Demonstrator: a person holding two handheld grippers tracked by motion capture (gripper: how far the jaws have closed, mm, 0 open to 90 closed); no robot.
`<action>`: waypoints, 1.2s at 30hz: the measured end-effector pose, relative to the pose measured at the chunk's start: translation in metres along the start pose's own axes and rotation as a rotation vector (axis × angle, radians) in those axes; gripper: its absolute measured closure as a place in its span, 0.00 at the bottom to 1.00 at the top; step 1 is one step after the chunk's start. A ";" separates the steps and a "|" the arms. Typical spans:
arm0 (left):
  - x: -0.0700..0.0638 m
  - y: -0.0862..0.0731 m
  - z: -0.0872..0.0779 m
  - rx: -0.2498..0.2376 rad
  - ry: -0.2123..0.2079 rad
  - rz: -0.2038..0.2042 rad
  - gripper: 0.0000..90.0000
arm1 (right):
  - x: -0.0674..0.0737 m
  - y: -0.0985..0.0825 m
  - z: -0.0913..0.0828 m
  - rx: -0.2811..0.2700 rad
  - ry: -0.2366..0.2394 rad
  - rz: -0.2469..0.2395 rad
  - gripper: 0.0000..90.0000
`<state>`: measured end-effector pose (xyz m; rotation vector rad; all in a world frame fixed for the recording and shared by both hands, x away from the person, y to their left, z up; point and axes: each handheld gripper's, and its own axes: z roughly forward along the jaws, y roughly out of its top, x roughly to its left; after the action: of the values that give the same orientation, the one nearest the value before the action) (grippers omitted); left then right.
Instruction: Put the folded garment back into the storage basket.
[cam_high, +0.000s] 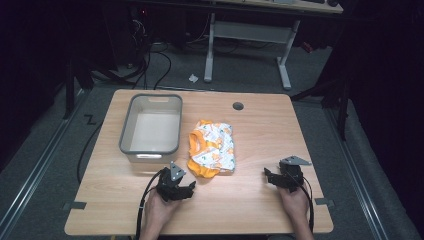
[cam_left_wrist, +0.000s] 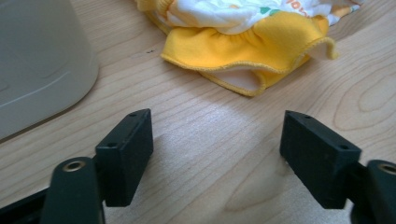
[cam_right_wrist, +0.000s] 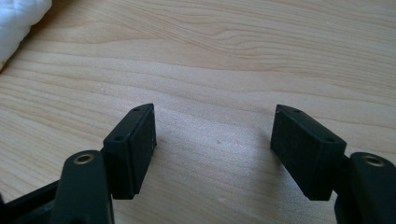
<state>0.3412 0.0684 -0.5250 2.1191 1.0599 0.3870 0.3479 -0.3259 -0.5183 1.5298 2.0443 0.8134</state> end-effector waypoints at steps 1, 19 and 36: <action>0.000 0.000 0.000 0.000 -0.001 0.001 0.27 | 0.000 0.000 0.000 0.000 0.000 0.000 0.35; 0.000 0.004 -0.005 0.004 -0.026 -0.024 0.32 | 0.000 0.000 0.000 0.003 0.003 -0.002 0.35; -0.007 0.039 -0.005 -0.022 -0.084 -0.049 0.27 | 0.000 0.000 0.000 0.003 0.005 -0.004 0.34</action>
<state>0.3563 0.0504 -0.4930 2.0671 1.0525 0.2821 0.3475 -0.3256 -0.5182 1.5260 2.0526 0.8135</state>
